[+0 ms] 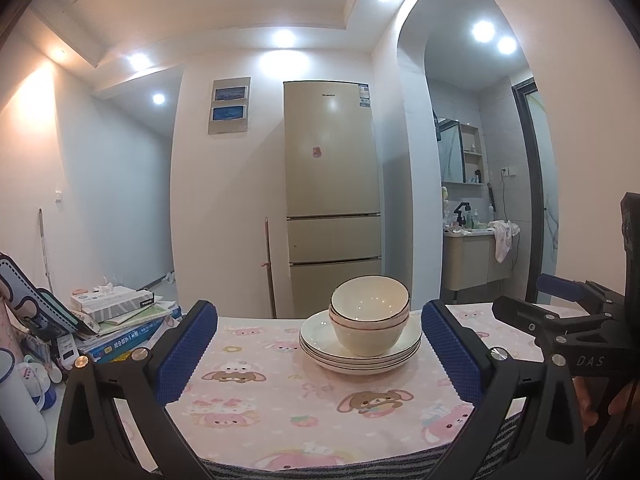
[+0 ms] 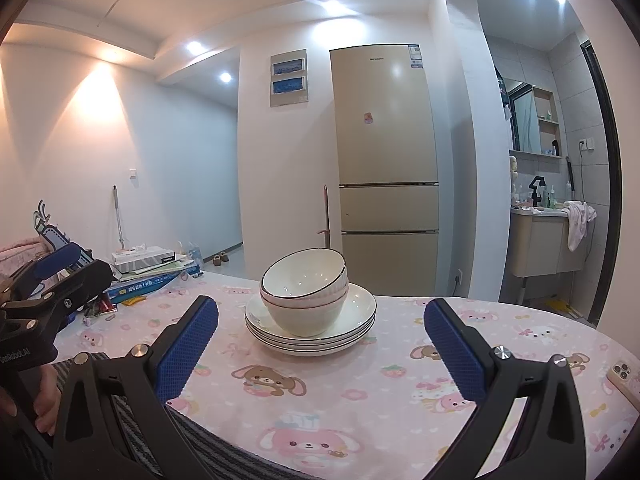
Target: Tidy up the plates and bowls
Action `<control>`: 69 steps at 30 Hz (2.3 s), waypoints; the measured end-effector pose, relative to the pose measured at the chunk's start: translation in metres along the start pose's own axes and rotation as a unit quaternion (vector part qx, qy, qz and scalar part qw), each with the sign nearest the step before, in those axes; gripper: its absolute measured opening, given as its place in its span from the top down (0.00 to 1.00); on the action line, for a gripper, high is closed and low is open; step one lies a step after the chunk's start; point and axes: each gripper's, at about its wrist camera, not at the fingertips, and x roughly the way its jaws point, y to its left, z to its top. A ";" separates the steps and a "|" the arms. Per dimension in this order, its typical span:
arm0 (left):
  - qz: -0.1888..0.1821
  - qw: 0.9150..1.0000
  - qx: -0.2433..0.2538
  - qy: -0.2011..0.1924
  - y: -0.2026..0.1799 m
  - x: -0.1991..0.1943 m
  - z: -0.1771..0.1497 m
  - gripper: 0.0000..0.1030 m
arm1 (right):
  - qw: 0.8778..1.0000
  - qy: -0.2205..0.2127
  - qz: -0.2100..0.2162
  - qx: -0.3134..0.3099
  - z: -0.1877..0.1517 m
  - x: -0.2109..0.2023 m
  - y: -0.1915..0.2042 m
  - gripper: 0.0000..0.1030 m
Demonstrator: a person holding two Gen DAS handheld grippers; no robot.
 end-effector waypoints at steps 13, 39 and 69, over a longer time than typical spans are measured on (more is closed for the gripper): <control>0.003 1.000 0.003 0.002 -0.001 0.000 -0.001 0.00 | 1.000 0.006 0.002 0.004 0.000 0.001 -0.003 0.00; 0.004 1.000 -0.022 0.014 0.026 0.015 -0.005 0.00 | 1.000 0.007 0.004 0.005 0.000 0.001 -0.004 0.00; 0.004 1.000 -0.020 0.014 0.026 0.016 -0.006 0.00 | 1.000 -0.003 0.006 -0.013 0.002 -0.005 0.001 0.00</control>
